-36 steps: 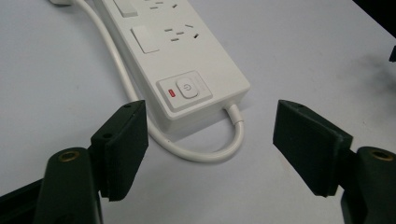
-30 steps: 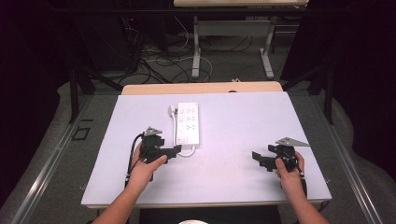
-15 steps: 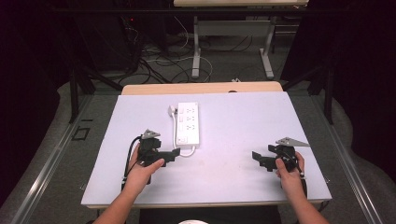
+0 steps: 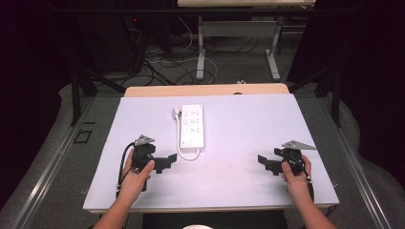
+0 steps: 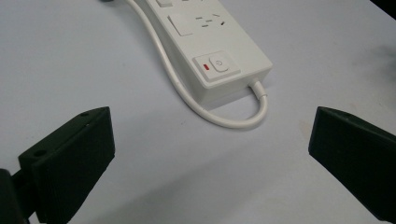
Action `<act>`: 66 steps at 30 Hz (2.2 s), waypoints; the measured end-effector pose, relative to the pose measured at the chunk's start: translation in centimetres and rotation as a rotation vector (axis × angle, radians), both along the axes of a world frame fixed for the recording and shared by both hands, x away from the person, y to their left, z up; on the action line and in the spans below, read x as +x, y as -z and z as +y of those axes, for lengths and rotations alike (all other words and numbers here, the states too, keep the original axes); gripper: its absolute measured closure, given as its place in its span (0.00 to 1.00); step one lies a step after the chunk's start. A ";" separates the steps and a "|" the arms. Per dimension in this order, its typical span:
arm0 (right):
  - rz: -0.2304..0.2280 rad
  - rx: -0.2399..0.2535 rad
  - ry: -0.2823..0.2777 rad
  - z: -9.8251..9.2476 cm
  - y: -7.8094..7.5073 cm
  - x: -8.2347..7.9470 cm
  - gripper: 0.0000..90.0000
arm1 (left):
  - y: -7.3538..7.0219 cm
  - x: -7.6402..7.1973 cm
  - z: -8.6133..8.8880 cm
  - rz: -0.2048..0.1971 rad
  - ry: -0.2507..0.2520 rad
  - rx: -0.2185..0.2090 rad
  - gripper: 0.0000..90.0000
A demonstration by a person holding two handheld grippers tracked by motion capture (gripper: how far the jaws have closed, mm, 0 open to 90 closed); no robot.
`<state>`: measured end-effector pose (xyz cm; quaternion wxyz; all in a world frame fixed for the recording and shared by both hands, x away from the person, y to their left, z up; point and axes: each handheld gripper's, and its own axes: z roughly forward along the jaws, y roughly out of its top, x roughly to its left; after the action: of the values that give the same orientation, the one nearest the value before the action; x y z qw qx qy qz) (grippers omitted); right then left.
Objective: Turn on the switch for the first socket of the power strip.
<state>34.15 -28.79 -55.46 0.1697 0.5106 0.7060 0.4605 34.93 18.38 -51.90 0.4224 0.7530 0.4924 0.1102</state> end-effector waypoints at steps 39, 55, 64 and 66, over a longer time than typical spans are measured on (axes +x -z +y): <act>0.007 -0.001 -0.014 0.0 -0.1 0.0 0.17 | 1.9 1.4 5.2 0.026 -0.174 0.016 0.00; 0.010 0.005 -0.007 -0.1 0.1 0.1 0.17 | 2.5 2.0 6.0 0.036 -0.198 0.014 0.00; 0.008 0.008 -0.007 -0.1 0.1 0.6 0.17 | 3.2 2.1 6.4 0.038 -0.195 0.038 0.00; 0.005 0.006 -0.012 -0.1 0.1 0.7 0.17 | 3.2 2.1 6.4 0.036 -0.195 0.039 0.00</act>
<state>34.81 -28.89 -55.52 0.1637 0.5081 0.7082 0.4622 36.99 24.73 -55.14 0.3860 0.7113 0.5689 0.1467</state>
